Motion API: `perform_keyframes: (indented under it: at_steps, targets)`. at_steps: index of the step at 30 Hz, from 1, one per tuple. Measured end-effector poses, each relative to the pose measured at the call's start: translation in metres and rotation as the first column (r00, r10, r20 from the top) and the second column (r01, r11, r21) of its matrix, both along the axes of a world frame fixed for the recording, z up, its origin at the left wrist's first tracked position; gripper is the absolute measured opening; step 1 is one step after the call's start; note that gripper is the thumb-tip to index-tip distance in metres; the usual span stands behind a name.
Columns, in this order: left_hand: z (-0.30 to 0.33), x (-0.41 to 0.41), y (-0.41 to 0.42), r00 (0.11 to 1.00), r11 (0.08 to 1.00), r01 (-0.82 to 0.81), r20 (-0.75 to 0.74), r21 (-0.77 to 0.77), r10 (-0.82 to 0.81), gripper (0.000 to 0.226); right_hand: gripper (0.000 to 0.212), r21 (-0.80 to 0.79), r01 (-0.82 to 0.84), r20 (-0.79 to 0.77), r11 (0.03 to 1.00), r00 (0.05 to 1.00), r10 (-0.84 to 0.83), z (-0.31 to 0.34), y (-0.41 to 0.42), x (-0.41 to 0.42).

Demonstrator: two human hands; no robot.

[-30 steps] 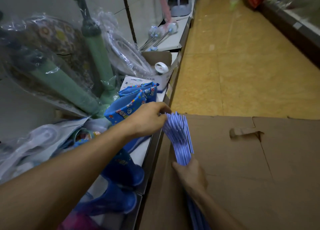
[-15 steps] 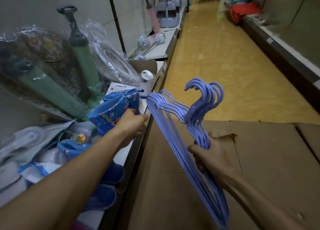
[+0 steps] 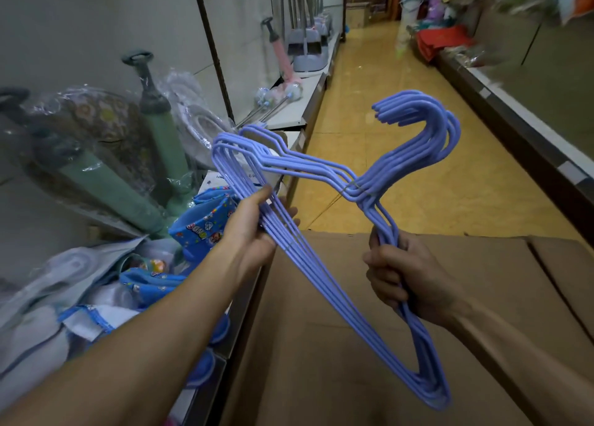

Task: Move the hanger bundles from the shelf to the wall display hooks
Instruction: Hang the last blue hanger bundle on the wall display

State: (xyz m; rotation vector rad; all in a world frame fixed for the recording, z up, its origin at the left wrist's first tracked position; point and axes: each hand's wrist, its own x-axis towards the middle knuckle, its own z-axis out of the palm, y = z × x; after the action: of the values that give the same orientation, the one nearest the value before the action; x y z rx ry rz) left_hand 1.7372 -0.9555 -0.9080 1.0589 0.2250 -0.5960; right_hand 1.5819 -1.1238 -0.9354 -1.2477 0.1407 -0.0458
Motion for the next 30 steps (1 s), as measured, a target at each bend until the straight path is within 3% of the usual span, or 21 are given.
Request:
perform_keyframes:
  at_steps: [7, 15, 22, 30]
  targets:
    - [0.079, -0.028, -0.004, 0.997, 0.996, -0.083, 0.009, 0.033, 0.082, 0.026, 0.023, -0.091, 0.045, -0.003, 0.995, 0.999, -0.046, 0.079, -0.005, -0.023]
    - [0.260, -0.068, -0.005, 0.997, 0.998, -0.057, 0.050, 0.021, 0.056, 0.014, 0.017, -0.267, 0.214, -0.006, 0.940, 0.975, -0.223, 0.255, -0.013, -0.059]
    - [0.409, -0.111, -0.030, 0.981, 0.990, -0.130, 0.149, 0.049, 0.122, 0.024, 0.013, -0.563, 0.367, 0.042, 0.741, 0.908, -0.417, 0.409, -0.026, -0.091]
    - [0.553, -0.171, -0.058, 0.974, 0.989, -0.148, 0.178, 0.014, 0.143, 0.019, 0.012, -0.615, 0.516, 0.202, 0.597, 0.834, -0.513, 0.548, -0.045, -0.135]
